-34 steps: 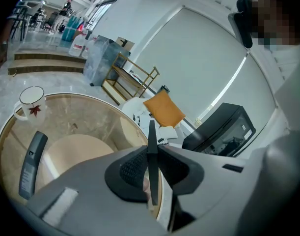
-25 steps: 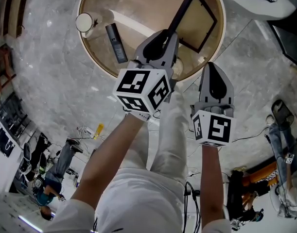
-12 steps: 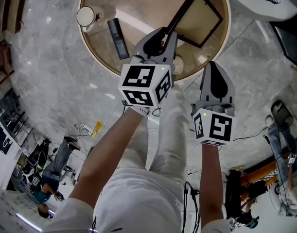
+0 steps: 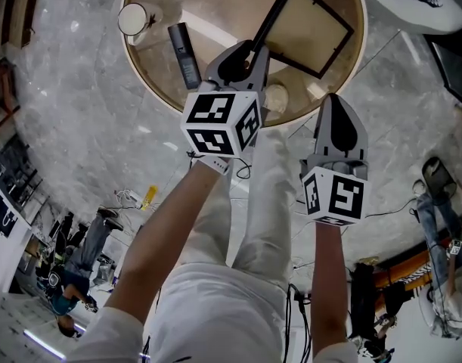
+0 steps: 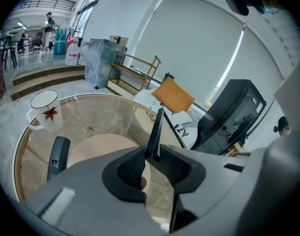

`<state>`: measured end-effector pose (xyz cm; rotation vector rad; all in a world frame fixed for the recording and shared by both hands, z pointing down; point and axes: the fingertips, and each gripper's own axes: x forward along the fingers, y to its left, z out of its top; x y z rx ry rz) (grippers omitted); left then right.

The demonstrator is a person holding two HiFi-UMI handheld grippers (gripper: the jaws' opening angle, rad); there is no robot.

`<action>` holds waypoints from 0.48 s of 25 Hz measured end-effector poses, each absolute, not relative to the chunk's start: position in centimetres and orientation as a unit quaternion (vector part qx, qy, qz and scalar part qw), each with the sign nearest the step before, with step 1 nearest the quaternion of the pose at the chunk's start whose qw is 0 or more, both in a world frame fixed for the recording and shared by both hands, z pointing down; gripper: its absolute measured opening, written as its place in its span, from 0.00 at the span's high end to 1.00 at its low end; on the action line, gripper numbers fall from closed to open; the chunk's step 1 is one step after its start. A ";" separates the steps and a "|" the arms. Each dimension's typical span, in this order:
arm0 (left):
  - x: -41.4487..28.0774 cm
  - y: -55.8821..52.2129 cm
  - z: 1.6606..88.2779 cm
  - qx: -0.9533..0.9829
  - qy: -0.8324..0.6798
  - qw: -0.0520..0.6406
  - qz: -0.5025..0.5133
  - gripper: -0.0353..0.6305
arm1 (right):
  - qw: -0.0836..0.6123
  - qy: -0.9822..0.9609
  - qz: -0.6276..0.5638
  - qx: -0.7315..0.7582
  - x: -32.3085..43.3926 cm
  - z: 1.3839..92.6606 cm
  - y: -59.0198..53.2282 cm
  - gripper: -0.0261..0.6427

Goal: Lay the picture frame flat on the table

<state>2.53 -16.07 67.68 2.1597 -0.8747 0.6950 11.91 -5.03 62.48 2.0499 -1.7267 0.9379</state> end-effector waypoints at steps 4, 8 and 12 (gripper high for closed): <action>1.9 -16.5 69.3 0.827 -0.341 0.350 0.278 0.80 | 0.153 -0.602 0.332 0.710 11.4 63.2 -5.1 0.95; 1.0 -16.5 71.3 0.820 -0.342 0.353 0.293 0.79 | 0.153 -0.604 0.335 0.707 10.8 63.9 -5.3 0.95; 0.2 -16.2 73.1 0.813 -0.342 0.359 0.306 0.79 | 0.153 -0.605 0.337 0.705 10.4 64.4 -5.5 0.95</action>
